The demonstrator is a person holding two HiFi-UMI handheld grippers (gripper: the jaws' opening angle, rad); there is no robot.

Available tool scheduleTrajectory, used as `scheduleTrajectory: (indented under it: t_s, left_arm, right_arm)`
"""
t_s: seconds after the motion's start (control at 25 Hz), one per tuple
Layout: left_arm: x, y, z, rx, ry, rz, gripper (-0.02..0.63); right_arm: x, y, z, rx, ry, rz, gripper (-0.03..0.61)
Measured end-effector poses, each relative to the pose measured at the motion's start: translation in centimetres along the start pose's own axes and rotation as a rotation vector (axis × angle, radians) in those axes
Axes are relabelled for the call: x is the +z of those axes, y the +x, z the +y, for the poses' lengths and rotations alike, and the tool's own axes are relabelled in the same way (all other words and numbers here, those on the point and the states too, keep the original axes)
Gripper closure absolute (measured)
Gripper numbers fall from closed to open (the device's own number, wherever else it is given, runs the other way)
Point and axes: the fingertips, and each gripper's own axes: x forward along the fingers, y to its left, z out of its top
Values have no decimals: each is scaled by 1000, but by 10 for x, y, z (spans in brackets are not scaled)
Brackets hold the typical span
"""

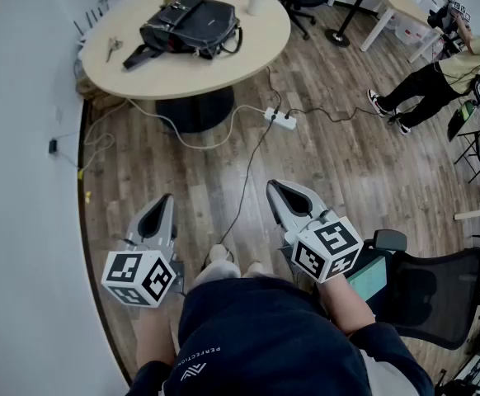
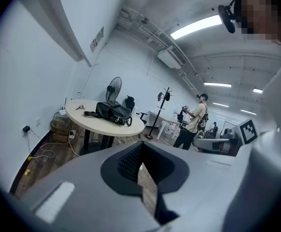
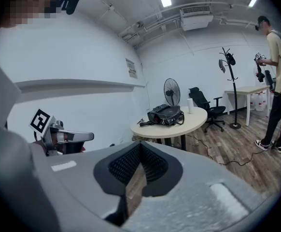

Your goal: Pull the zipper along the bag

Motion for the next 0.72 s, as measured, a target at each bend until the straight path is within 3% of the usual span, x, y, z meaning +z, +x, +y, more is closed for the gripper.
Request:
scheduleTrajectory:
  t_s: [0.44,0.72]
  left_arm:
    - [4,12,40,-1,-3,27,595]
    - [1,19,56,-47,-5,51,595]
  right_arm:
    - [-2,46,25,30,36,39,575]
    - [-4,78,29,5,53,42,575]
